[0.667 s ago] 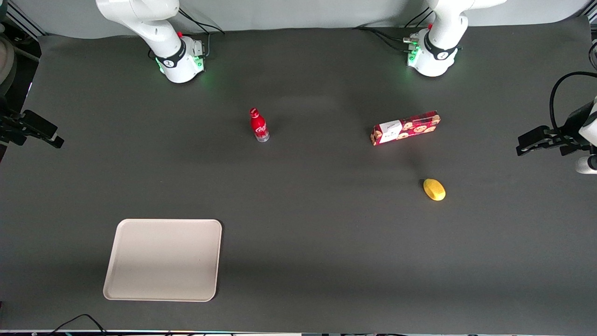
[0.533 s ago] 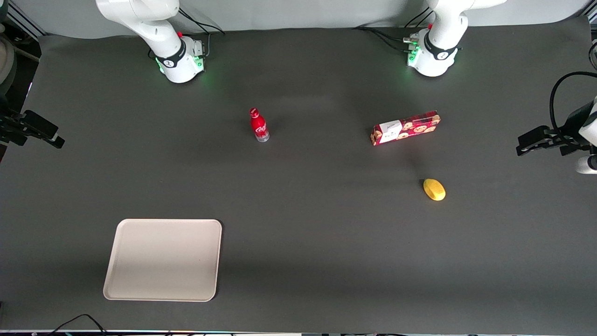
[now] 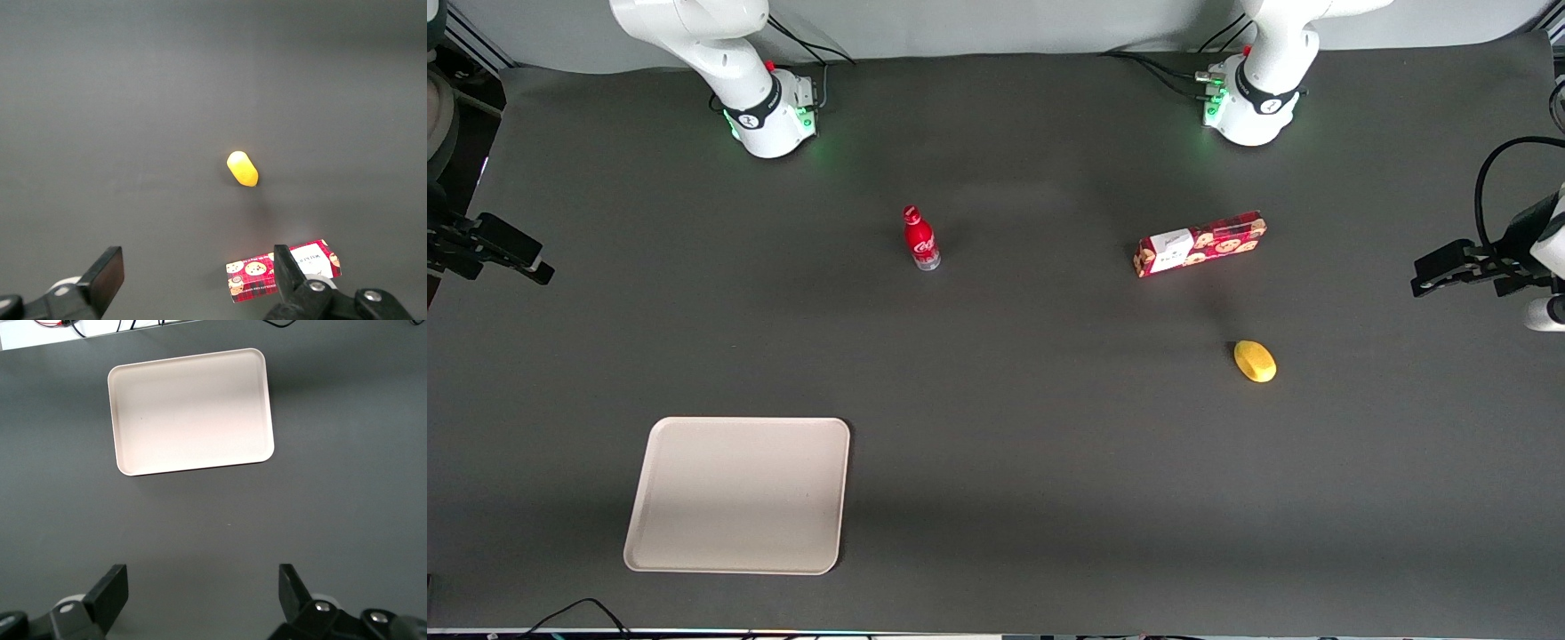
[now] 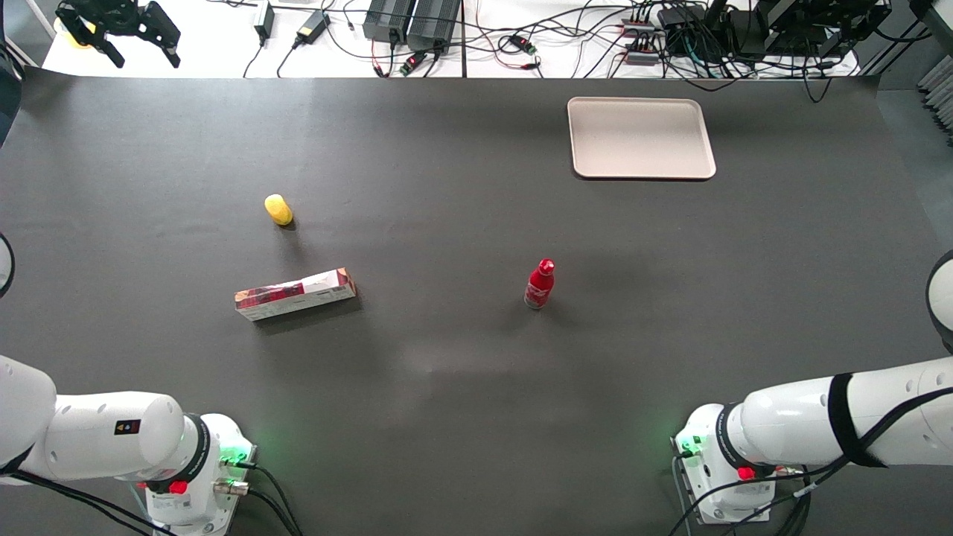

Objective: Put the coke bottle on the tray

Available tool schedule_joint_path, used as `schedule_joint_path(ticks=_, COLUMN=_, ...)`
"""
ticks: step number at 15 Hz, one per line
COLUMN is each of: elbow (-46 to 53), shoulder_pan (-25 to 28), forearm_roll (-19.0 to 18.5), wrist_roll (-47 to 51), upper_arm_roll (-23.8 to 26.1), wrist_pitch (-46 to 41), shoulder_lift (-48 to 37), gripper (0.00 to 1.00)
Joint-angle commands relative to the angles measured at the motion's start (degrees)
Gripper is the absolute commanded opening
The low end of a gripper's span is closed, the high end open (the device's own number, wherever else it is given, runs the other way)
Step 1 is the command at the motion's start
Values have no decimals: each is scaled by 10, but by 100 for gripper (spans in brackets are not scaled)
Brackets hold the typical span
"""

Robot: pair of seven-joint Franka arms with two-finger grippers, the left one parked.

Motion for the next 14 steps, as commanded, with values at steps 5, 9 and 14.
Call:
schedule_joint_path(ticks=5, elbow=-16, shoulder_pan=-3, forearm_roll=27, wrist_roll=7, upper_arm_roll=16, wrist_pitch=-39, shoulder_lift=-2, gripper=100)
schedule_joint_path(ticks=9, elbow=-26, shoulder_pan=-6, forearm_roll=30, wrist_roll=57, upper_arm_roll=54, wrist_pitch=-38, shoulder_lift=-2, gripper=100)
schedule_joint_path(ticks=14, elbow=-121, shoulder_pan=-107, forearm_roll=62, wrist_roll=188, upper_arm_roll=250, wrist_pitch=41, shoulder_lift=-45, gripper=100)
